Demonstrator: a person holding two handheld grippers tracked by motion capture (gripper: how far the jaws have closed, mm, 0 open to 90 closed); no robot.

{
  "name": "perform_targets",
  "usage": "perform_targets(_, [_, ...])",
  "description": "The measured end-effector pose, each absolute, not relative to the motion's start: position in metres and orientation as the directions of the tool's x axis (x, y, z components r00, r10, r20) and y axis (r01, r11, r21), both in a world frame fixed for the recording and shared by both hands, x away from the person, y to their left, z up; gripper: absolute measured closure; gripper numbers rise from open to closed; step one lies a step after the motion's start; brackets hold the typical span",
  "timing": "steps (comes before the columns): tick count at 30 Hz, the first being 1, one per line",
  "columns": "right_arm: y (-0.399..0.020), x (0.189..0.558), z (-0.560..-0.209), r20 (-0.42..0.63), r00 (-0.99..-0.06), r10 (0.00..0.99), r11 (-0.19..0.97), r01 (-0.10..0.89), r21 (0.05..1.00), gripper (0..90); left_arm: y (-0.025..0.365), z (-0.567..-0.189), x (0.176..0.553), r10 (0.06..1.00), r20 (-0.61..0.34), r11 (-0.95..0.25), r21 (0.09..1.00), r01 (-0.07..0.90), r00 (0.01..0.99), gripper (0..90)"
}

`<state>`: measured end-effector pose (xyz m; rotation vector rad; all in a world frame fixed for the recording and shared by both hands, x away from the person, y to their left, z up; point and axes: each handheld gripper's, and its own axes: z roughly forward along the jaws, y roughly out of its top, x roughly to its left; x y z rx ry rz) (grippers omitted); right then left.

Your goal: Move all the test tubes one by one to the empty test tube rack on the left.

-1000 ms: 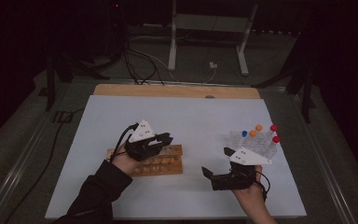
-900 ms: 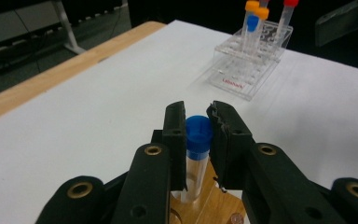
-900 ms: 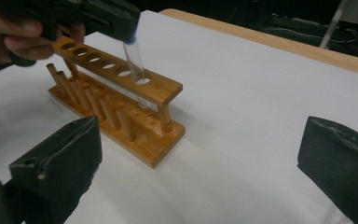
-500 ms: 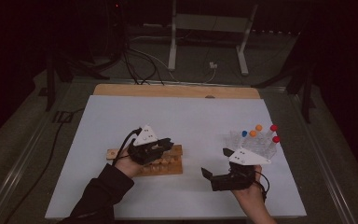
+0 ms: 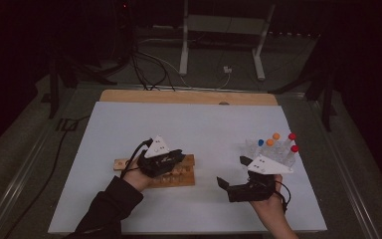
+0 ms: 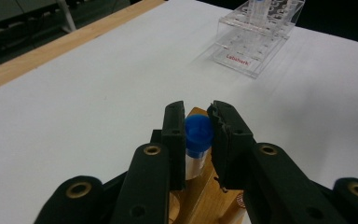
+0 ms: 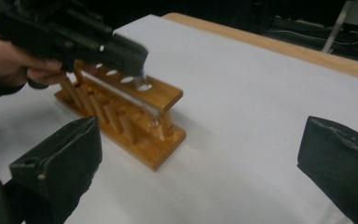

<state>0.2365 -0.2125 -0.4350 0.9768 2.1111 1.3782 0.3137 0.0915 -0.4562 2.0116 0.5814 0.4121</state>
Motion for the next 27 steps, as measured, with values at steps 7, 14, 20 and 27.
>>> perform_targets(7, [-0.233, 0.241, -0.42, 0.01, -0.607, 0.794, 0.232, 0.318, 0.919, 0.0, 0.096, -0.449, 0.313, 0.564, 0.019, -0.385, 0.89, 0.243, 0.826, 58.5])
perform_targets(14, [-0.259, 0.246, -0.412, -0.019, -0.47, 0.882, 0.195, 0.328, 0.924, 9.1, 0.108, -0.427, 0.296, 0.542, 0.009, -0.332, 0.921, 0.204, 0.84, 18.7])
perform_targets(20, [-0.27, 0.256, -0.423, -0.011, -0.349, 0.937, 0.155, 0.389, 0.908, 23.4, 0.118, -0.42, 0.278, 0.522, 0.017, -0.345, 0.919, 0.193, 0.853, 1.7])
perform_targets(27, [-0.273, 0.273, -0.443, 0.001, -0.288, 0.958, 0.138, 0.463, 0.876, 38.8, 0.131, -0.426, 0.267, 0.516, 0.007, -0.33, 0.925, 0.191, 0.857, 1.0])
